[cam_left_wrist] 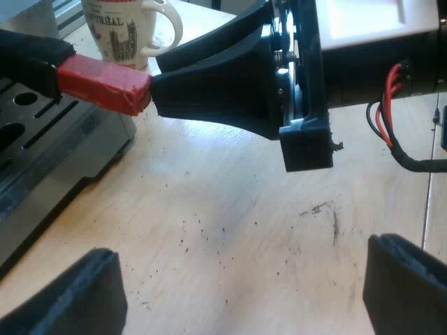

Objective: Grind coffee beans and then tamp

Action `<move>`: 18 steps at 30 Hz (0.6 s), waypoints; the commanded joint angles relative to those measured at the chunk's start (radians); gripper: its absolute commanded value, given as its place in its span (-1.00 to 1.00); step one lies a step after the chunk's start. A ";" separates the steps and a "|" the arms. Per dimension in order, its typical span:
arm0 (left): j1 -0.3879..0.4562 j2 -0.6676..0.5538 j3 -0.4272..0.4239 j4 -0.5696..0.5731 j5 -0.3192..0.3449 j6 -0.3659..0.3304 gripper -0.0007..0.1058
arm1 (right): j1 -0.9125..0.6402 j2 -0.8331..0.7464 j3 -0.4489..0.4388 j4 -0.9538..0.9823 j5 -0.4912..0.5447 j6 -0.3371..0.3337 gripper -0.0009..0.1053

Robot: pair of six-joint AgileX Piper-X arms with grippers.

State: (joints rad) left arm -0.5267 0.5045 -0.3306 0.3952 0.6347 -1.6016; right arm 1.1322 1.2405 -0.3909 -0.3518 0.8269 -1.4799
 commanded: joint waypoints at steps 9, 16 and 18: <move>-0.005 -0.001 -0.003 -0.005 0.013 0.014 0.36 | 0.146 -0.059 -0.026 0.228 0.116 0.151 -0.43; -0.005 -0.001 -0.003 -0.005 0.012 0.023 0.36 | 0.166 -0.151 -0.055 0.293 0.104 0.167 0.18; -0.005 -0.001 -0.003 -0.005 0.012 0.026 0.36 | 0.166 -0.172 -0.080 0.331 0.105 0.167 0.18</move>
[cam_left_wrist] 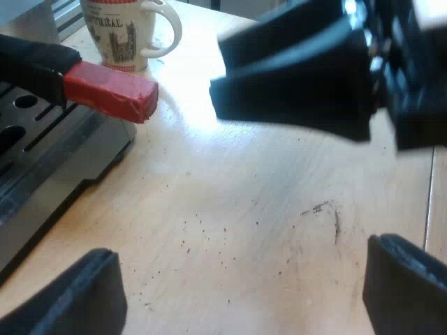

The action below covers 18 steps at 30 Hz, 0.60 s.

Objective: Grind coffee beans and then tamp

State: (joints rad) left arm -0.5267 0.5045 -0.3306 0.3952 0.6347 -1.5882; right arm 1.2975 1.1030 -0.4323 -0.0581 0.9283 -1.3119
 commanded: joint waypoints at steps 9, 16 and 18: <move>-0.005 -0.001 -0.003 -0.012 0.012 0.022 0.36 | -0.071 -0.061 -0.270 0.488 -0.167 0.123 0.18; -0.005 -0.001 -0.003 -0.079 -0.015 0.022 0.36 | -0.206 -0.012 -0.411 0.649 -0.371 0.124 0.18; -0.005 -0.001 -0.003 -0.124 -0.021 0.022 0.36 | -0.247 0.032 -0.479 0.716 -0.435 0.124 0.18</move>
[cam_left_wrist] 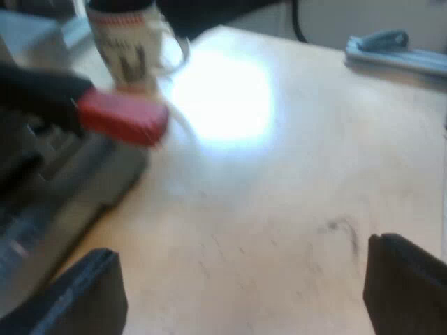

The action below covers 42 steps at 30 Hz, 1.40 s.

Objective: Grind coffee beans and then tamp

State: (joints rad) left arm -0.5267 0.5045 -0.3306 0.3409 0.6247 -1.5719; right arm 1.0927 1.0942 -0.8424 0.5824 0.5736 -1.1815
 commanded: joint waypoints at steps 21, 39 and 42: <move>-0.005 -0.001 -0.003 -0.122 -0.052 0.006 0.36 | -0.185 0.329 -0.217 0.138 -0.347 -0.044 0.18; -0.005 -0.001 -0.003 -0.114 -0.049 0.006 0.36 | -0.185 0.395 -0.145 -0.002 -0.301 -0.050 0.18; -0.005 -0.001 -0.003 -0.114 -0.049 0.006 0.36 | -0.185 0.395 -0.144 -0.004 -0.294 -0.050 0.18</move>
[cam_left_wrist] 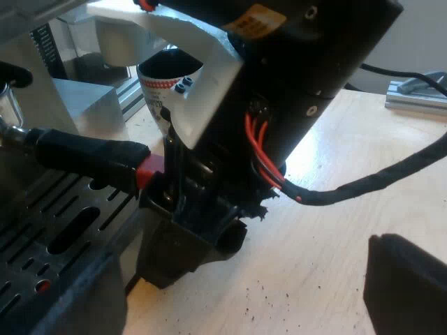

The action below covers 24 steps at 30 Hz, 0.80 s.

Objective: Grind coffee beans and then tamp

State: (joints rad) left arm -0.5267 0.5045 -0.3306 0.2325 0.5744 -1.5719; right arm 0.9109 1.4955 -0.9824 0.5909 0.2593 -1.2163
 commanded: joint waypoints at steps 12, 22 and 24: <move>-0.005 -0.001 -0.003 -0.006 0.001 0.006 0.36 | -0.004 -0.007 -0.004 -0.056 0.044 -0.040 0.17; -0.005 -0.001 -0.003 0.023 0.001 0.006 0.36 | 0.001 -0.009 -0.004 -0.054 0.043 -0.043 -0.98; -0.005 -0.001 -0.003 0.044 0.001 0.006 0.36 | 0.007 -0.011 -0.004 -0.052 0.041 -0.043 -0.98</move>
State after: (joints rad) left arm -0.5267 0.5045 -0.3306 0.2669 0.5744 -1.5719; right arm 0.9099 1.4955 -0.9805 0.5712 0.3310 -1.2225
